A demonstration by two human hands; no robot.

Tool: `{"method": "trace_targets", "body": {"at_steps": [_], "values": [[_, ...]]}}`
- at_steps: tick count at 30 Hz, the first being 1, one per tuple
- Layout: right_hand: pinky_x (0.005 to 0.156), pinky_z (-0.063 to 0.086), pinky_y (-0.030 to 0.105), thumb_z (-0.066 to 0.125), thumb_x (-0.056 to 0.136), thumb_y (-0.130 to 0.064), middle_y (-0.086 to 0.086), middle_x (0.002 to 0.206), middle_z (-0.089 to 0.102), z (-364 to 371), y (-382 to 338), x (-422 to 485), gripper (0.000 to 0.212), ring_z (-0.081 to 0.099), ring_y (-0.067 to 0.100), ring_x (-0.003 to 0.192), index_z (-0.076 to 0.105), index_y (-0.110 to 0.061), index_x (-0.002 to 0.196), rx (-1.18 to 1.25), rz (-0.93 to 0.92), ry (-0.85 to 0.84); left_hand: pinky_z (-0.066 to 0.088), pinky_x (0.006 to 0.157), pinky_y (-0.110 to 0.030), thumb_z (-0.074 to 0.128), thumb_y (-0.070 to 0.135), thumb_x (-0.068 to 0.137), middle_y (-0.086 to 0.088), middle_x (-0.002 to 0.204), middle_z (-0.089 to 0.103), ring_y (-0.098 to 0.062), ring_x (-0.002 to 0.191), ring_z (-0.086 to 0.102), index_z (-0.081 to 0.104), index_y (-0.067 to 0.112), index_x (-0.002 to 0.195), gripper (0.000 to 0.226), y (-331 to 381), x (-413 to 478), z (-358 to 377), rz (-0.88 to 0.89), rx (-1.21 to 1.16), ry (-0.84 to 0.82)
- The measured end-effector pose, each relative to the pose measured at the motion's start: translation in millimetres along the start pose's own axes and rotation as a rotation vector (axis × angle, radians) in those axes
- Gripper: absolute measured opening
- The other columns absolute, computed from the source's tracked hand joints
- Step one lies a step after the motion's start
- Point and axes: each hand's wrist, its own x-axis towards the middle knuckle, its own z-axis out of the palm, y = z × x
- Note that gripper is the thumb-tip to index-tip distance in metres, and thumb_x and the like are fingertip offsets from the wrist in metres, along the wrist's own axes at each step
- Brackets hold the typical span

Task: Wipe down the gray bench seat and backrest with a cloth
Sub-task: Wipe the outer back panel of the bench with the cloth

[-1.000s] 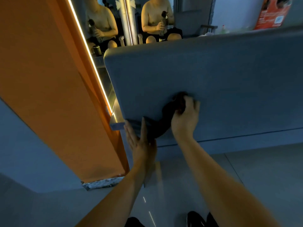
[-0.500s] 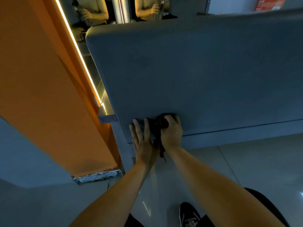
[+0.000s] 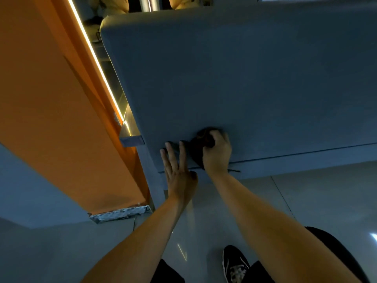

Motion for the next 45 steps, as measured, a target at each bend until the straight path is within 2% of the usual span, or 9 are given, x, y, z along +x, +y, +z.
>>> {"method": "trace_targets", "body": {"at_steps": [7,11,14,19,25,30,35,38,45], "values": [[0.079,0.051,0.027,0.062,0.083,0.006,-0.004,0.102,0.057,-4,12,-11,0.022,0.057,0.014,0.089,0.07,-0.012,0.094,-0.057,0.008,-0.162,-0.001,0.124,-0.058,0.037,0.054,0.086,0.009,0.16,-0.039,-0.026,0.149,-0.034,-0.006,0.022,0.162,0.093,8,-5,7,0.033,-0.014,0.009],[0.073,0.05,0.031,0.06,0.083,0.002,0.004,0.094,0.067,-15,23,-9,0.019,0.063,0.023,0.087,0.072,-0.011,0.09,-0.167,0.147,-0.266,0.027,0.118,-0.065,0.061,0.019,0.094,0.0,0.166,-0.027,-0.03,0.152,-0.024,-0.009,0.028,0.161,0.098,9,-3,8,0.024,0.017,0.043],[0.081,0.043,0.024,0.059,0.079,0.003,0.007,0.105,0.067,-36,21,9,0.029,0.062,0.024,0.097,0.072,-0.011,0.102,-0.104,0.212,-0.049,0.048,0.104,-0.052,0.057,-0.004,0.085,0.013,0.16,-0.039,-0.022,0.15,-0.029,-0.007,0.032,0.161,0.106,8,-3,2,0.001,0.015,-0.001],[0.091,0.039,0.017,0.049,0.081,0.012,0.005,0.115,0.052,-59,-2,46,0.04,0.051,0.015,0.097,0.066,-0.006,0.113,0.021,0.195,0.25,0.046,0.095,-0.031,0.055,-0.009,0.078,0.017,0.16,-0.037,-0.022,0.153,-0.023,-0.002,0.037,0.162,0.111,11,-9,-1,0.021,0.019,0.034],[0.077,0.053,0.047,0.051,0.079,0.005,0.001,0.099,0.058,-10,17,-8,0.022,0.057,0.024,0.084,0.064,-0.013,0.082,-0.046,0.144,-0.046,0.052,0.091,-0.038,0.049,-0.013,0.08,0.017,0.157,-0.041,-0.028,0.153,-0.024,-0.017,0.048,0.155,0.117,7,-5,6,0.048,0.016,0.041],[0.07,0.048,0.03,0.057,0.083,0.001,-0.003,0.092,0.059,-25,19,1,0.018,0.057,0.016,0.08,0.066,-0.015,0.08,-0.102,0.143,-0.225,0.044,0.107,-0.056,0.054,-0.002,0.085,0.011,0.158,-0.042,-0.026,0.151,-0.03,-0.015,0.037,0.159,0.108,14,-8,10,0.019,0.004,0.027],[0.089,0.044,0.027,0.048,0.082,0.01,0.01,0.113,0.061,-81,29,41,0.04,0.057,0.022,0.096,0.068,-0.008,0.112,-0.04,0.337,0.237,0.011,0.123,-0.059,0.058,0.009,0.091,0.008,0.159,-0.042,-0.023,0.152,-0.026,-0.016,0.036,0.159,0.105,53,-8,15,0.06,0.0,-0.023],[0.098,0.048,0.028,0.045,0.087,0.01,0.004,0.119,0.061,-109,37,80,0.046,0.06,0.02,0.102,0.066,-0.014,0.12,0.093,0.498,0.416,0.013,0.122,-0.06,0.055,0.003,0.084,0.006,0.161,-0.038,-0.027,0.153,-0.018,-0.008,0.032,0.162,0.104,61,-1,22,0.068,0.006,0.008],[0.091,0.051,0.032,0.049,0.095,0.001,-0.012,0.094,0.063,-68,11,74,0.036,0.062,0.018,0.094,0.062,-0.03,0.107,0.38,0.609,0.281,0.034,0.112,-0.059,0.055,-0.004,0.085,0.011,0.164,-0.018,-0.028,0.15,0.0,0.016,0.045,0.153,0.093,85,9,26,-0.037,-0.162,0.1]]}}
